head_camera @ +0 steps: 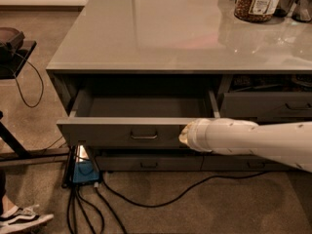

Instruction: Close top drawer

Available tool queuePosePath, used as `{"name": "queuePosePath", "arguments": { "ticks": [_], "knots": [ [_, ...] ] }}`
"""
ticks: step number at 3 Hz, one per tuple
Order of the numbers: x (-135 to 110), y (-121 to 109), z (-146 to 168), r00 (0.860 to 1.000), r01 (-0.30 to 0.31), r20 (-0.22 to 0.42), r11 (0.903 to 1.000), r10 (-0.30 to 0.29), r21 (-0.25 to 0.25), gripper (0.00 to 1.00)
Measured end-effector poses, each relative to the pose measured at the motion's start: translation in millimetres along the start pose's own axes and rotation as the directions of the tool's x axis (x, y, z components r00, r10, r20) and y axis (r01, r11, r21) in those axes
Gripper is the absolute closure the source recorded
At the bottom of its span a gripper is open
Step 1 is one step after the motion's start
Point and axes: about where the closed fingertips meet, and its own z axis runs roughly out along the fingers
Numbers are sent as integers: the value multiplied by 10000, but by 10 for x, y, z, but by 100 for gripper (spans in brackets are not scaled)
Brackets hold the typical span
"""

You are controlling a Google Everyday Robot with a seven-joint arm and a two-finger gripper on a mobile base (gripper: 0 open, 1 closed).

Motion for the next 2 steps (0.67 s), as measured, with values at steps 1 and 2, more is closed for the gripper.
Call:
{"name": "queuePosePath", "arguments": {
  "ticks": [1,2],
  "knots": [
    [35,-247,173,9987,-9,-507,9999,18,172,100],
    [203,-399,81,9965,-201,-795,9986,240,498,100]
  ]
}}
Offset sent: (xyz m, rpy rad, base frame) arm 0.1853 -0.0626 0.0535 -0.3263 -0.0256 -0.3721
